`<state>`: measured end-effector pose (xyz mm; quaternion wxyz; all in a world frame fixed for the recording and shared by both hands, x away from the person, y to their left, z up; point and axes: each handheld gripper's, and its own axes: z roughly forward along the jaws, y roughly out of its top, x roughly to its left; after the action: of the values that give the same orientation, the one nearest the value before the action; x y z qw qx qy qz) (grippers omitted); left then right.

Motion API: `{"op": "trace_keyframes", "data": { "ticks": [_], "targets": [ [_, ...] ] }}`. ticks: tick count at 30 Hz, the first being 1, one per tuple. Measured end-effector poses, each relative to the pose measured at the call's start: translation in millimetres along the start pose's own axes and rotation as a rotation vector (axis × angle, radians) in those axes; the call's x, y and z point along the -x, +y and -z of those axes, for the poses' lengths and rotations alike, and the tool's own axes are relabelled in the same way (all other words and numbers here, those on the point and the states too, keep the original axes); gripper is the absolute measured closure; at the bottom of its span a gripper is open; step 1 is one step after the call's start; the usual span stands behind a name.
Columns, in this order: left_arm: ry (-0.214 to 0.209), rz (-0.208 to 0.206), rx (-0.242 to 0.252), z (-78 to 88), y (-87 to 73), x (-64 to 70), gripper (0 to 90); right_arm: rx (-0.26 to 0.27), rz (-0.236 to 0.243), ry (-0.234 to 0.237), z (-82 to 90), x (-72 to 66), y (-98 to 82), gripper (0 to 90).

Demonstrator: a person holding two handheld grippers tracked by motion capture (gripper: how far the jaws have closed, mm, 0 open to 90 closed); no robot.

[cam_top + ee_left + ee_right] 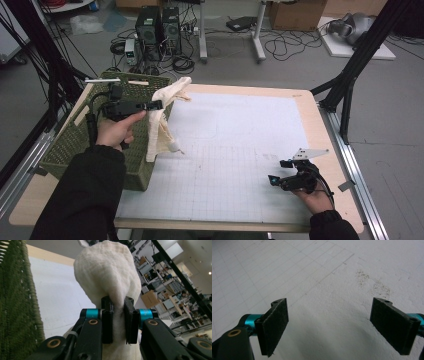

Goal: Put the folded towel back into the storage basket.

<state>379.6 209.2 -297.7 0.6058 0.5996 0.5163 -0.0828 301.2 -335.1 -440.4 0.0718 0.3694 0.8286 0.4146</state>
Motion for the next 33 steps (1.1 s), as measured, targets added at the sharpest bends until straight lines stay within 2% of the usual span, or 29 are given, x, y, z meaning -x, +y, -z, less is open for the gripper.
{"op": "trace_keyframes", "data": {
  "ticks": [3,8,13,15,23,24,28,30,32,33],
  "targets": [
    [-0.012,0.034,0.045,9.4,5.1,-5.0,79.6,-0.002,0.002,0.000,-1.1,-0.6,0.1,14.4],
    [0.005,0.070,0.069,19.6,10.4,-21.0,79.5,-0.011,0.004,0.003,-3.1,-1.1,0.3,14.4],
    [0.051,0.100,0.081,29.7,11.5,-41.2,79.5,-0.015,0.001,0.004,-3.7,-0.6,0.0,14.4],
    [0.051,0.113,0.085,35.1,11.9,-49.1,79.5,-0.017,0.004,0.006,-4.0,-0.5,-0.3,14.4],
    [0.143,0.114,0.099,65.0,16.2,-67.0,79.5,-0.025,0.006,0.003,-5.1,-0.8,-0.9,14.3],
    [0.155,0.112,0.092,68.0,16.4,-68.2,79.5,-0.026,0.007,0.003,-5.2,-0.7,-0.9,14.3],
    [0.251,0.065,0.029,77.4,16.5,-71.9,79.5,-0.028,0.004,0.004,-5.7,-0.7,-1.2,14.3],
    [0.301,0.036,-0.023,78.4,14.8,-73.6,79.5,-0.029,0.006,0.004,-5.9,-0.4,-1.5,14.3],
    [0.330,0.020,-0.066,78.3,11.8,-75.7,79.4,-0.032,0.002,0.002,-6.0,-0.1,-2.1,14.4],
    [0.365,0.004,-0.100,77.3,10.4,-75.9,79.4,-0.032,0.003,0.005,-6.3,0.5,-2.3,14.3]
  ]
}}
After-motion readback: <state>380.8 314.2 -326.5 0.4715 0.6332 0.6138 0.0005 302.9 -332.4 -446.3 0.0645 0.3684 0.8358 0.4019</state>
